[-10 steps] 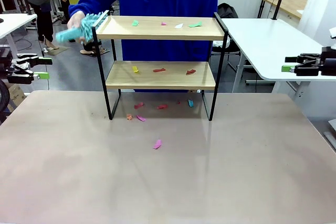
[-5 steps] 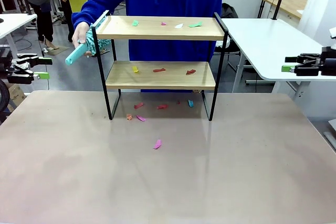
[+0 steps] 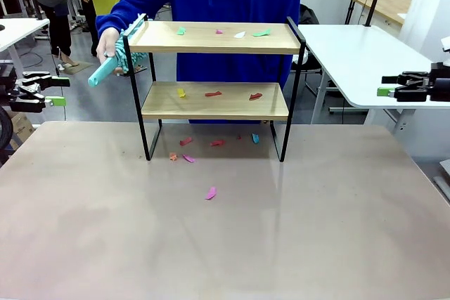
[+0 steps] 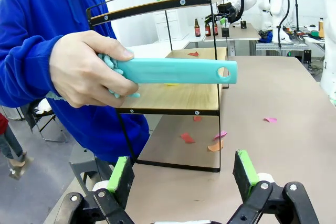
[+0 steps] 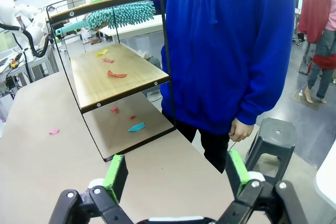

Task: Clean the shelf.
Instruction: Pick up the Duster handed by the human.

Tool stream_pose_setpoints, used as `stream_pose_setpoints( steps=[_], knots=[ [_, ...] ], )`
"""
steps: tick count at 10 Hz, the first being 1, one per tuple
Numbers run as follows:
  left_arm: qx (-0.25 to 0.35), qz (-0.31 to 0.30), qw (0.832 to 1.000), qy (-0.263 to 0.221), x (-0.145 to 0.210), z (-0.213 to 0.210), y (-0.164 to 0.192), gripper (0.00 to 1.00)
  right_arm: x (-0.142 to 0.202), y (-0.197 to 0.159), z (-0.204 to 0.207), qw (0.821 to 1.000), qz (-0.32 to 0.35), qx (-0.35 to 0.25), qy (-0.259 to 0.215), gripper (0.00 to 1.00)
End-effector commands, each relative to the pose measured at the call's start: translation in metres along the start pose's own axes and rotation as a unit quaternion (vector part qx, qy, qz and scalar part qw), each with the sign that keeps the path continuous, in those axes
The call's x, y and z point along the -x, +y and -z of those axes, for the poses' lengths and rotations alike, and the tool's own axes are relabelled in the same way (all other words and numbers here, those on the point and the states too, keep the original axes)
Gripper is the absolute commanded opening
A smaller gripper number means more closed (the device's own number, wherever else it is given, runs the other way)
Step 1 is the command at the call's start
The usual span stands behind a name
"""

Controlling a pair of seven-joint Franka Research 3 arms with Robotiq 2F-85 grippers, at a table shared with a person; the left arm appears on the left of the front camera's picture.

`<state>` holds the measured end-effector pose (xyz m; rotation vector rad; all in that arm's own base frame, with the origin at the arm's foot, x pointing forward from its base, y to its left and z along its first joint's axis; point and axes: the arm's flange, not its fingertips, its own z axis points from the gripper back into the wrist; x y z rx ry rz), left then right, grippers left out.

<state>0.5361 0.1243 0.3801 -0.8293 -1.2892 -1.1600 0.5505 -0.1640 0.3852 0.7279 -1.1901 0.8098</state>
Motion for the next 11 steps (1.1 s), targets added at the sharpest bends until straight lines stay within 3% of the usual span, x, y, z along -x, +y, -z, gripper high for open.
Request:
stream_pose_setpoints(
  steps=[1,3,6,7,9,10,11],
  knots=[
    [0.0,0.0,1.0,0.0,0.0,0.0,0.0,1.0,-0.001,0.0,0.001,1.0,-0.001,0.0,-0.001,1.0],
    [-0.009,-0.009,1.0,-0.003,-0.053,-0.016,-0.005,1.0,-0.001,0.0,0.001,1.0,-0.001,0.0,-0.001,1.0],
    [-0.083,-0.099,0.987,0.09,-0.133,-0.024,-0.01,1.0,-0.001,0.0,0.001,1.0,-0.001,0.0,-0.001,1.0],
    [-0.123,-0.131,0.973,0.147,-0.16,-0.022,-0.019,1.0,-0.001,0.0,0.001,1.0,-0.001,0.0,-0.001,1.0],
    [-0.166,-0.156,0.956,0.185,-0.203,-0.019,-0.046,1.0,-0.001,0.0,0.001,1.0,-0.001,0.0,-0.001,1.0],
    [-0.289,-0.242,0.889,0.26,-0.223,-0.005,-0.057,1.0,-0.001,0.0,0.001,1.0,-0.001,0.0,-0.001,1.0],
    [-0.293,-0.244,0.878,0.289,-0.232,0.003,-0.069,1.0,-0.001,0.0,0.001,1.0,-0.001,0.0,-0.001,1.0]
  ],
)
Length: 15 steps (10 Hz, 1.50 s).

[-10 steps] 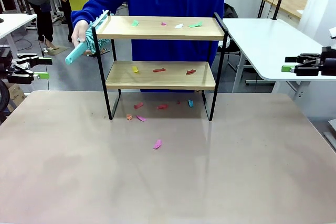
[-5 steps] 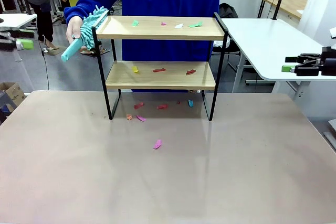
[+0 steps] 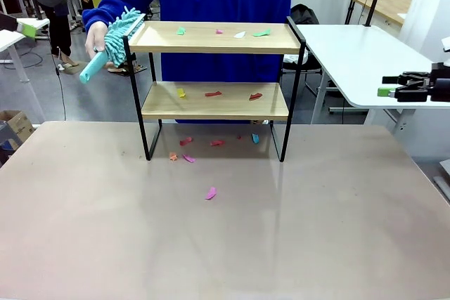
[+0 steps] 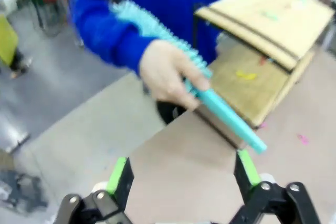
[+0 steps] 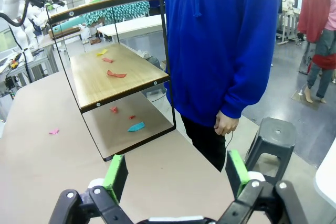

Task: Clean the shelf.
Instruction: Pick up the Duster handed by the human.

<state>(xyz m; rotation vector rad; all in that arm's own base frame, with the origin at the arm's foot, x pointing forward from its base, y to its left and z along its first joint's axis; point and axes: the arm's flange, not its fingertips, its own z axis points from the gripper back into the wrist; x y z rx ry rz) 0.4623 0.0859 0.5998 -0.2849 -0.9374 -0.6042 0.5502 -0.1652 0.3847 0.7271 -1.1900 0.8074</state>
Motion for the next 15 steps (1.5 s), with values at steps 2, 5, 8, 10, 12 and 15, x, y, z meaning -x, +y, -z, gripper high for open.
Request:
stream_pose_setpoints(
  steps=[2,5,8,10,12,15],
  knots=[
    [-0.018,-0.058,0.995,0.084,-0.004,0.008,-0.047,1.0,-0.002,0.001,0.002,1.0,-0.001,-0.001,-0.001,1.0],
    [-0.029,-0.045,0.995,0.083,-0.004,0.014,-0.052,1.0,-0.002,0.001,0.002,1.0,-0.001,-0.001,-0.001,1.0],
    [-0.01,-0.038,0.996,0.077,-0.003,0.019,-0.054,1.0,-0.002,0.001,0.002,1.0,-0.001,-0.001,-0.001,1.0],
    [-0.039,-0.037,0.996,0.077,-0.024,0.014,-0.095,1.0,-0.002,0.001,0.002,1.0,-0.001,-0.001,-0.001,1.0],
    [-0.06,-0.046,0.993,0.086,-0.039,0.025,-0.126,1.0,-0.002,0.001,0.002,1.0,-0.001,-0.001,-0.001,1.0],
    [-0.087,-0.046,0.986,0.137,-0.042,0.051,-0.152,1.0,-0.002,0.001,0.002,1.0,-0.001,-0.001,-0.001,1.0]
  ],
)
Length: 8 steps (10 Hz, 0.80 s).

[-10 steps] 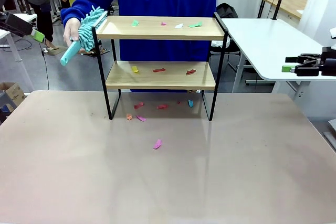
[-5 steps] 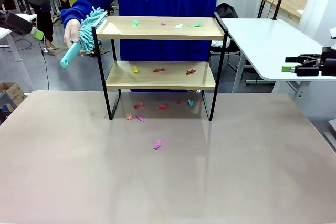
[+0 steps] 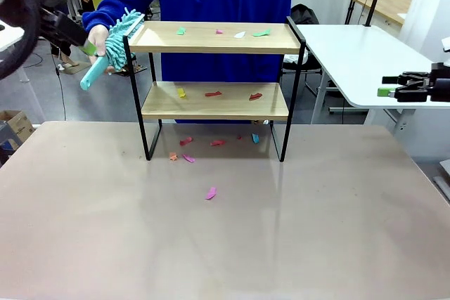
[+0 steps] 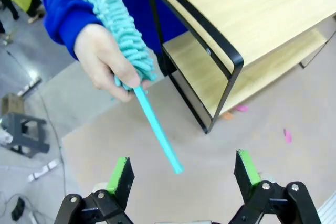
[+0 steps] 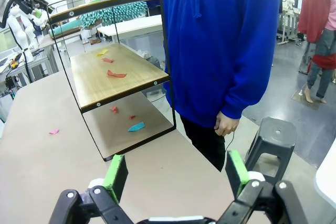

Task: Clean the shelf.
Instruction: Pick up the Duster handed by the human.

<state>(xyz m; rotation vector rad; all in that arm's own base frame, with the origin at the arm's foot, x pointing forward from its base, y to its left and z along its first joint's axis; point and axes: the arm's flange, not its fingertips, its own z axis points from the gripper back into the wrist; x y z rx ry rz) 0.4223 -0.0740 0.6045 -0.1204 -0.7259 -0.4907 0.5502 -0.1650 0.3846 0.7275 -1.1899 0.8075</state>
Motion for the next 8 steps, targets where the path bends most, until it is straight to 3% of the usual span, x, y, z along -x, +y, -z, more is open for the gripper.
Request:
stream_pose_setpoints(
  steps=[1,8],
  knots=[
    [-0.029,-0.015,0.999,0.02,0.002,0.014,-0.007,1.0,-0.002,0.0,0.002,1.0,-0.001,-0.001,-0.001,1.0],
    [-0.074,-0.056,0.996,0.004,0.011,0.084,-0.003,1.0,-0.002,0.0,0.002,1.0,-0.001,-0.001,-0.001,1.0]
  ],
)
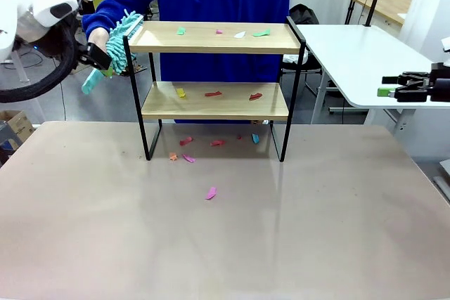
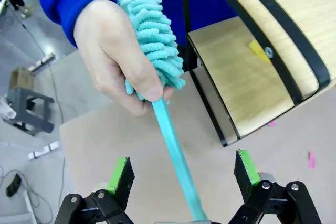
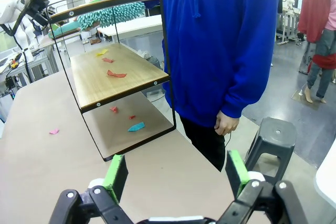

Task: Clean the shelf.
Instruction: Pick up the Duster handed by the human.

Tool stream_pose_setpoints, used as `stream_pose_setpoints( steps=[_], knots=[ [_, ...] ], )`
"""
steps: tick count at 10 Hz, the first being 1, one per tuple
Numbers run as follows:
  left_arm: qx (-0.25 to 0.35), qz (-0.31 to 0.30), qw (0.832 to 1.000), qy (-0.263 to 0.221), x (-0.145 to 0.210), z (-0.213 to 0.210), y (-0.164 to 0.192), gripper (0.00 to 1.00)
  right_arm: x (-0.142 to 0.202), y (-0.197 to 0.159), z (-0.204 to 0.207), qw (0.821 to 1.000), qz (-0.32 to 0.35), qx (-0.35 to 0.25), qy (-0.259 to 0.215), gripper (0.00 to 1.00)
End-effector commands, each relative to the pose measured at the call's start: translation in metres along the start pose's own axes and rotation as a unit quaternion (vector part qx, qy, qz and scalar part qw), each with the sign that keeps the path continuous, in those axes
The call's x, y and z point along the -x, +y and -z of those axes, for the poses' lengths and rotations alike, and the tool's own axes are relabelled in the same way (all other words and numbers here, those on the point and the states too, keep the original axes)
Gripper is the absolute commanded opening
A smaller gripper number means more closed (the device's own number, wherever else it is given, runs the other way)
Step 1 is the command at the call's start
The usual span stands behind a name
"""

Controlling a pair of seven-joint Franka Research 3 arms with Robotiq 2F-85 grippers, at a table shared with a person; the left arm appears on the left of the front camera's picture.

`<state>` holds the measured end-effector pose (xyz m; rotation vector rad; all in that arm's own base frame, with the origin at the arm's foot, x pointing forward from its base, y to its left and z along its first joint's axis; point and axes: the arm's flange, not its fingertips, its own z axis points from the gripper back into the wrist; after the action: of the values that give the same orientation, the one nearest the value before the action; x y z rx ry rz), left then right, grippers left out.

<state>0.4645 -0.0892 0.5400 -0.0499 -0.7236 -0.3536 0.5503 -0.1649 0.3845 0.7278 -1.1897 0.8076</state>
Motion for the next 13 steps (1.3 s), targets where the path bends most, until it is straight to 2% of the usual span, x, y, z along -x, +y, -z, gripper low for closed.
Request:
stream_pose_setpoints(
  steps=[1,3,4,5,6,8,9,11,13],
  knots=[
    [-0.027,-0.009,1.0,-0.004,0.002,0.011,-0.005,1.0,-0.002,0.0,0.001,1.0,-0.002,0.0,-0.001,1.0],
    [-0.034,-0.009,0.999,-0.003,0.002,0.017,-0.004,0.97,-0.002,0.0,0.001,1.0,-0.002,0.0,-0.001,1.0],
    [-0.039,-0.01,0.999,0.0,0.002,0.018,-0.003,0.42,-0.002,0.0,0.001,1.0,-0.002,0.0,-0.001,1.0],
    [-0.039,-0.01,0.999,0.0,0.002,0.017,-0.003,0.39,-0.002,0.0,0.001,1.0,-0.002,0.0,-0.001,1.0],
    [-0.042,-0.011,0.999,0.003,0.002,0.017,-0.002,0.0,-0.002,0.0,0.001,1.0,-0.002,0.0,-0.001,1.0],
    [-0.048,-0.012,0.999,0.008,0.002,0.014,-0.002,0.0,-0.002,0.0,0.001,1.0,-0.002,0.0,-0.001,1.0],
    [-0.05,-0.013,0.999,0.011,0.002,0.013,-0.001,0.18,-0.002,0.0,0.001,1.0,-0.002,0.0,-0.001,1.0],
    [-0.06,-0.022,0.998,0.015,0.002,0.01,0.0,0.0,-0.002,0.0,0.001,1.0,-0.002,0.0,-0.001,1.0],
    [-0.065,-0.038,0.997,0.025,0.003,0.007,0.0,0.0,-0.002,0.0,0.001,1.0,-0.002,0.0,-0.001,1.0]
  ],
)
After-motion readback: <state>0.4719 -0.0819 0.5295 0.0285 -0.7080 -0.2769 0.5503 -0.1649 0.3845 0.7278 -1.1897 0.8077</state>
